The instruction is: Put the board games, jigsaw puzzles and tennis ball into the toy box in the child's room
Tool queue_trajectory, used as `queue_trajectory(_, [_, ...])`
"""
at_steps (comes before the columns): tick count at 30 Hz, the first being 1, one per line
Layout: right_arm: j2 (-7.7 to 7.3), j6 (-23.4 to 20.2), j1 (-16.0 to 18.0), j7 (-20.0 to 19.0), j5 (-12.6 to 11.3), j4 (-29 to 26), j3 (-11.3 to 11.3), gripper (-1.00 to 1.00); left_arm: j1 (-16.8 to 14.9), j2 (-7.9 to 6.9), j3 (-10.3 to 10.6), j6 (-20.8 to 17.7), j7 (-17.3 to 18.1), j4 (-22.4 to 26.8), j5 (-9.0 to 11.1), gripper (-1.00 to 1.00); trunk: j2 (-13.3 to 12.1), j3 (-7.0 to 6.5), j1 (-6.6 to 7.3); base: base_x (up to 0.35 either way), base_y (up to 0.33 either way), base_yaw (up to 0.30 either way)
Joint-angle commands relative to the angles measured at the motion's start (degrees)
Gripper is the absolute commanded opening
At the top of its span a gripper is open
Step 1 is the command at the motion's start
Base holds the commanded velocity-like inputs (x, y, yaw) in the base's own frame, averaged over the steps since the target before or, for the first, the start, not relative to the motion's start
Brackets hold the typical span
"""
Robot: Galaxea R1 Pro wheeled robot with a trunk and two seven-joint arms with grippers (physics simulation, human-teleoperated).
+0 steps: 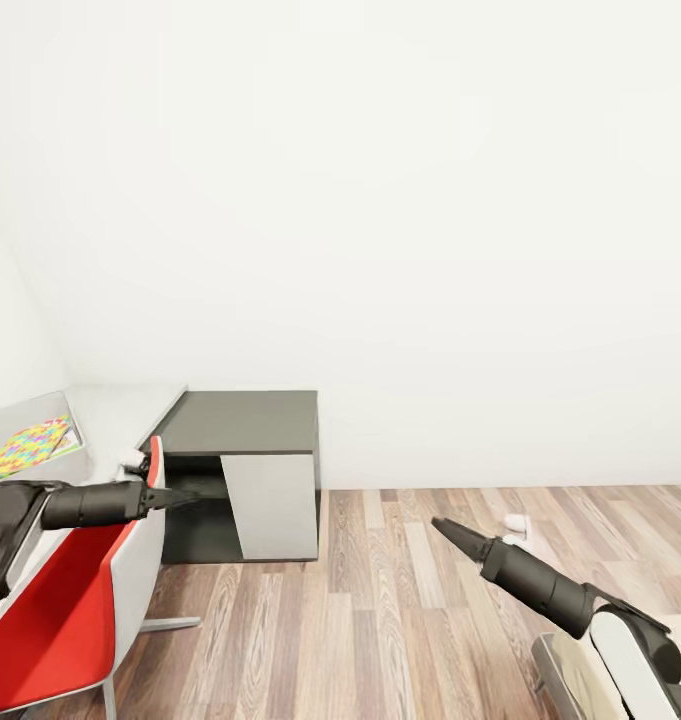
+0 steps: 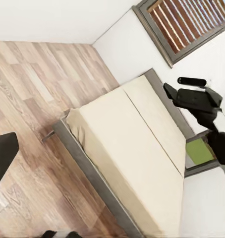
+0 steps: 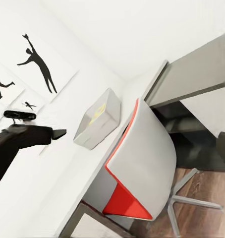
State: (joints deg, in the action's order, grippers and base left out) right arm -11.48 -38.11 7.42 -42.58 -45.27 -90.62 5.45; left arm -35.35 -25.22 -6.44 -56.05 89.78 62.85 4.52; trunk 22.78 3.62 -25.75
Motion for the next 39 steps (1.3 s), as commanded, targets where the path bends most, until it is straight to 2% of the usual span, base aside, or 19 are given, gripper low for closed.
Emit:
queue_trajectory(1, [0.79, -0.49, 1.17, 3.53, 1.57, 0.38, -0.54, 1.00, -0.11, 1.92, 1.41, -0.68, -0.82, -0.21, -1.29, 1.00, 0.14, 0.13, -0.04, 0.000, 0.000, 0.000])
queue_trajectory(4, [2.46, -0.94, 3.61, 9.80, 4.30, 1.16, -1.12, 1.00, -0.29, 4.67, 2.56, -0.76, -5.93, -0.86, -3.79, 1.00, 0.14, 0.13, -0.04, 0.000, 0.000, 0.000])
queue_trajectory(7, [5.48, -2.15, 6.95, 20.38, 7.15, 3.49, -2.01, 1.00, -0.53, 9.33, 3.28, -0.80, -17.18, -3.81, -6.76, 1.00, 0.14, 0.13, -0.04, 0.000, 0.000, 0.000])
queue_trajectory(10, [6.95, -3.07, 7.87, 26.06, 7.92, 6.01, -3.20, 1.00, -0.68, 11.79, 3.47, -0.75, -23.73, -6.51, -7.64, 1.00, 0.14, 0.13, -0.04, 0.000, 0.000, 0.000])
queue_trajectory(11, [7.60, -3.37, 8.22, 29.43, 8.30, 7.93, -4.21, 1.00, -0.75, 13.12, 3.57, -0.69, -27.94, -8.41, -8.02, 1.00, 0.14, 0.13, -0.04, 0.000, 0.000, 0.000])
queue_trajectory(15, [8.28, -3.20, 8.59, 35.14, 8.73, 12.97, -6.37, 1.00, -0.76, 15.13, 3.71, -0.17, -36.28, -12.45, -8.48, 1.00, 0.14, 0.13, -0.04, 0.000, 0.000, 0.000])
queue_trajectory(16, [8.45, -2.59, 8.68, 37.32, 8.86, 16.39, -7.51, 1.00, -0.77, 15.85, 3.74, 0.94, -40.53, -14.90, -8.57, 1.00, 0.14, 0.13, -0.04, 0.000, 0.000, 0.000])
queue_trajectory(19, [8.60, -0.49, 8.76, 39.63, 9.04, 22.26, -9.32, 1.00, -0.77, 16.71, 3.77, 4.02, -47.07, -19.63, -8.54, 1.00, 0.14, 0.13, -0.04, 0.000, 0.000, 0.000])
queue_trajectory(21, [8.66, 1.53, 8.79, 40.63, 9.11, 26.38, -10.89, 1.00, -0.77, 17.28, 3.78, 6.78, -51.56, -23.71, -8.45, 1.00, 0.14, 0.13, -0.04, 0.000, 0.000, 0.000])
queue_trajectory(22, [8.69, 3.79, 8.76, 41.34, 9.14, 30.48, -12.81, 1.00, -0.77, 17.83, 3.72, 9.93, -56.12, -28.40, -8.33, 1.00, 0.14, 0.13, -0.04, 0.000, 0.000, 0.000])
queue_trajectory(23, [8.69, 4.99, 8.74, 41.61, 9.14, 32.57, -13.92, 1.00, -0.77, 18.06, 3.70, 11.68, -58.40, -30.89, -8.29, 1.00, 0.14, 0.13, -0.04, 0.000, 0.000, 0.000])
queue_trajectory(24, [8.71, 7.51, 8.68, 42.01, 9.14, 36.73, -16.30, 1.00, -0.77, 18.41, 3.67, 15.45, -62.93, -35.97, -8.20, 1.00, 0.14, 0.13, -0.04, 0.000, 0.000, 0.000])
queue_trajectory(26, [8.73, 10.15, 8.63, 42.28, 9.09, 40.95, -18.83, 1.00, -0.77, 18.71, 3.69, 19.65, -67.33, -41.02, -8.14, 1.00, 0.14, 0.13, -0.04, 0.000, 0.000, 0.000])
queue_trajectory(27, [8.76, 12.93, 8.59, 42.47, 9.02, 45.32, -21.34, 1.00, -0.72, 19.12, 3.73, 24.17, -71.51, -45.96, -8.10, 1.00, 0.14, 0.13, -0.04, 0.000, 0.000, 0.000])
queue_trajectory(30, [8.96, 17.39, 8.59, 42.73, 8.85, 52.36, -24.64, 1.00, -0.49, 20.00, 3.79, 31.24, -77.44, -53.00, -8.07, 1.00, 0.14, 0.13, -0.04, 0.000, 0.000, 0.000])
queue_trajectory(31, [9.29, 20.51, 8.58, 42.83, 8.82, 57.27, -26.26, 1.00, -0.14, 20.44, 3.83, 35.82, -81.05, -56.92, -8.07, 1.00, 0.14, 0.13, -0.04, 0.000, 0.000, 0.000])
queue_trajectory(33, [10.16, 24.85, 8.58, 42.93, 8.85, 64.40, -27.79, 1.00, 1.30, 20.77, 3.86, 41.47, -85.65, -60.53, -8.11, 1.00, 0.14, 0.13, -0.04, 0.000, 0.000, 0.000])
queue_trajectory(37, [11.66, 30.24, 8.58, 42.99, 8.95, 74.62, -28.92, 1.00, 5.72, 21.12, 3.90, 46.91, -90.59, -62.80, -8.15, 1.00, 0.14, 0.13, -0.04, 0.000, 0.000, 0.000])
queue_trajectory(39, [11.94, 31.78, 8.58, 43.00, 9.00, 77.62, -29.11, 1.00, 7.24, 21.16, 3.93, 48.37, -91.60, -63.19, -8.19, 1.00, 0.14, 0.13, -0.04, 0.000, 0.000, 0.000])
